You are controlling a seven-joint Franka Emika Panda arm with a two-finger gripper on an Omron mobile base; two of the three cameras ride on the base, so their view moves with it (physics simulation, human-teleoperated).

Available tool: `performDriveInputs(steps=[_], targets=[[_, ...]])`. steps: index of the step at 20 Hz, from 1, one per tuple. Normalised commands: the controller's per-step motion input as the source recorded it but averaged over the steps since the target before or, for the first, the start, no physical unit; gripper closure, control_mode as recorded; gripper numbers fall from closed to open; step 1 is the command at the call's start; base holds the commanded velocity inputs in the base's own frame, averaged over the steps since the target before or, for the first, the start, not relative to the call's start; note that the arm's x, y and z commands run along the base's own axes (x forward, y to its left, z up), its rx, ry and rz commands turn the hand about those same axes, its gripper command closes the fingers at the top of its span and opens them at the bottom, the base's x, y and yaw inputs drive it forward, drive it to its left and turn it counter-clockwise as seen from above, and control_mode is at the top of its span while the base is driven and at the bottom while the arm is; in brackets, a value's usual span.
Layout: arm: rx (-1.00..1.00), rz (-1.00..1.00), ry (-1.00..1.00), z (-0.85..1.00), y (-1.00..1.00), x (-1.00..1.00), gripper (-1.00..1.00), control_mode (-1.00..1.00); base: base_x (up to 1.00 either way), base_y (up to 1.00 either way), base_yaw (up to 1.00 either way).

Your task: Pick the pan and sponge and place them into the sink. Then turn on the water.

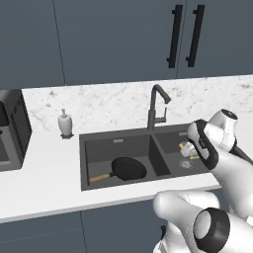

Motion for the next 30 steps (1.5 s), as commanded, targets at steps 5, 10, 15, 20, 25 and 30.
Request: performDriveInputs(steps=[5,10,15,20,25,30], targets=[[0.00,0.00,0.00,0.01,0.98,0.14,1.00,-1.00,0.00,0.00,0.00],[0.00,0.00,0.00,0.00,0.95,0.17,1.00,-1.00,0.00,0.00,0.00],[0.00,0.00,0.00,0.00,0.87,0.17,1.00,-1.00,0.00,0.00,0.00],[-0.01,0.00,0.00,0.00,0.79,0.34,1.00,-1.00,0.00,0.00,0.00],[-0.01,0.00,0.00,-0.02,0.39,0.46,1.00,-1.00,0.00,0.00,0.00],[0.00,0.00,0.00,-0.04,0.00,0.59,1.00,-1.00,0.00,0.00,0.00]])
